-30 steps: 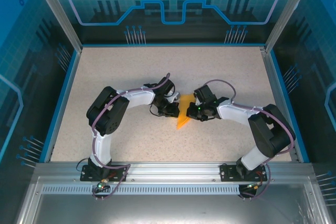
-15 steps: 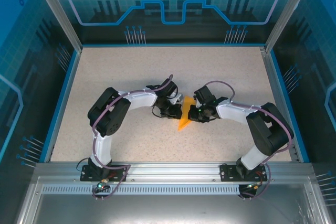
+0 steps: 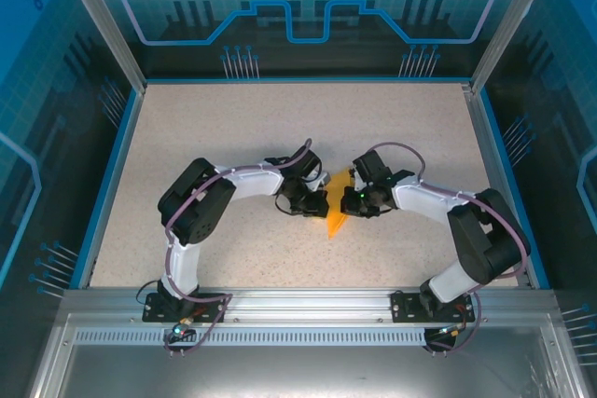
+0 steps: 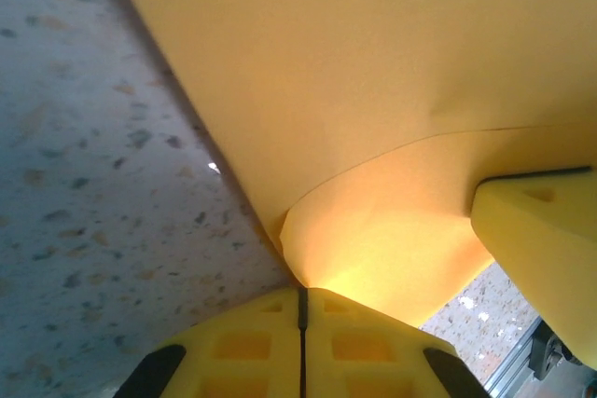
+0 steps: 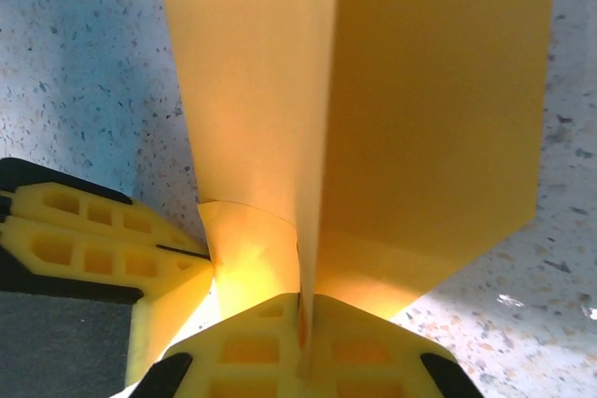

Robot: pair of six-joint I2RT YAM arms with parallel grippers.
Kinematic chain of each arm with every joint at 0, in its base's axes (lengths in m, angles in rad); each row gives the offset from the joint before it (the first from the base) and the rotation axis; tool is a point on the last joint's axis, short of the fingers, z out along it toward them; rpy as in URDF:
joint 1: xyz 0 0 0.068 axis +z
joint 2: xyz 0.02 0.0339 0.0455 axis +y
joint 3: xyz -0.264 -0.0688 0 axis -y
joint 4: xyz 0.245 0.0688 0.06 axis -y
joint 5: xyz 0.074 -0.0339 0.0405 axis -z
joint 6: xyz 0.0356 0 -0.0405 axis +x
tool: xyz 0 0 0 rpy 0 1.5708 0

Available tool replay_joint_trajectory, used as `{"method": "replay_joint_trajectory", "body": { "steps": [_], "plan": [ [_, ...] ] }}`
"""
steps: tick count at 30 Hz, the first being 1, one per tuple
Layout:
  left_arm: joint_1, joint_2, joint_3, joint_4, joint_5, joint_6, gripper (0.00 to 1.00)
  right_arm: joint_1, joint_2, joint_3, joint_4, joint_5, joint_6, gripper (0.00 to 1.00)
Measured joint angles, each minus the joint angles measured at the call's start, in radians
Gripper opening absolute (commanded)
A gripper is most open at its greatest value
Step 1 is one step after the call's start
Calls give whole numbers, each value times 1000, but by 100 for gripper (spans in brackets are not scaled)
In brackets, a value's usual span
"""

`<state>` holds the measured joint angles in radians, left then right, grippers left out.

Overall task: Fold a paper plane with a square sheet of paper (pick it up from the middle)
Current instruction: Fourth fold the wing at the center of the table.

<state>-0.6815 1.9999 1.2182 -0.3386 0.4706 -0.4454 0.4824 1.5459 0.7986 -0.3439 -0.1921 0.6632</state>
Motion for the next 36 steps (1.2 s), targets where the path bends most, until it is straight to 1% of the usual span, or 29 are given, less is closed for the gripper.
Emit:
{"method": "replay_joint_trajectory", "body": {
  "steps": [11, 17, 23, 28, 34, 36],
  "plan": [
    [-11, 0, 0, 14, 10, -2, 7, -8, -5, 0, -14, -4, -22, 4],
    [-11, 13, 3, 12, 10, -1, 5, -8, -5, 0, -15, -7, -27, 8],
    [-11, 14, 4, 12, 10, 0, 5, -8, -5, 0, -13, -18, -28, 14],
    [-11, 21, 16, -2, 10, 1, 5, -8, -5, 0, 6, -39, -18, 22],
    [-11, 24, 23, -12, 10, 3, 5, -8, -16, 0, 16, -52, -7, 29],
    [-11, 25, 25, -14, 10, 3, 5, -8, -27, 0, 15, -51, -6, 30]
  ]
}}
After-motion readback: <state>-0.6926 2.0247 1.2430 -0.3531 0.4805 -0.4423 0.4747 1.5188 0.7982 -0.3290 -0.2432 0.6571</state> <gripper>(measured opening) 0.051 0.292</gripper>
